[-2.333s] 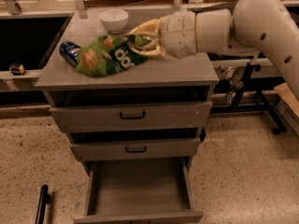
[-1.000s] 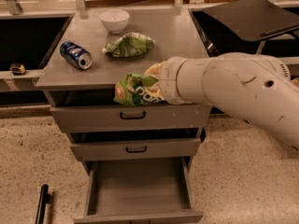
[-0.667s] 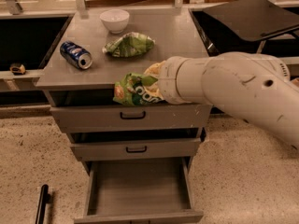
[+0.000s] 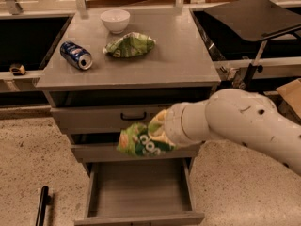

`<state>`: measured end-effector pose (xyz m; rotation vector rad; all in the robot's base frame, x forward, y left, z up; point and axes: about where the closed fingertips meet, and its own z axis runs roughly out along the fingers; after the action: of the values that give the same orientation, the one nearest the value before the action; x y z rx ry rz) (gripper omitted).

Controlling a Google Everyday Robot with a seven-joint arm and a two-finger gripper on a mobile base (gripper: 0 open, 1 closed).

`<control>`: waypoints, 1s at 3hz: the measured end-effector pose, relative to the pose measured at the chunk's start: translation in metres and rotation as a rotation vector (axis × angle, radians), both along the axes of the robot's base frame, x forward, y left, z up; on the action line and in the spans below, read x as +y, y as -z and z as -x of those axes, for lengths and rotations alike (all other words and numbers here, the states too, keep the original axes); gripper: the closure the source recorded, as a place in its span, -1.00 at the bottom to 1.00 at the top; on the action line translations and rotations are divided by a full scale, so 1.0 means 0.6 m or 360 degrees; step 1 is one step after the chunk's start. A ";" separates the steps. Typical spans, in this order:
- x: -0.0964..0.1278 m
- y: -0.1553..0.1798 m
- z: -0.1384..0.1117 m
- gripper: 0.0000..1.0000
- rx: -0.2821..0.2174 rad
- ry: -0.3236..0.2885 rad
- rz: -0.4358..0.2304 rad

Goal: Place green rice chip bag into bottom drawer

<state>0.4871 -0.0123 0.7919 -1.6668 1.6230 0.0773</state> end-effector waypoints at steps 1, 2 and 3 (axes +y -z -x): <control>-0.002 0.069 0.089 1.00 0.0371 0.0008 -0.0148; -0.001 0.069 0.097 1.00 0.0402 0.0011 -0.0165; 0.001 0.079 0.092 1.00 0.0430 0.0016 -0.0129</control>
Offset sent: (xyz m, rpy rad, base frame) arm -0.0505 -0.0008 -0.0396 0.0884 0.2219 -0.0046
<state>0.4319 -0.0119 0.7448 -1.6401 1.8011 0.3726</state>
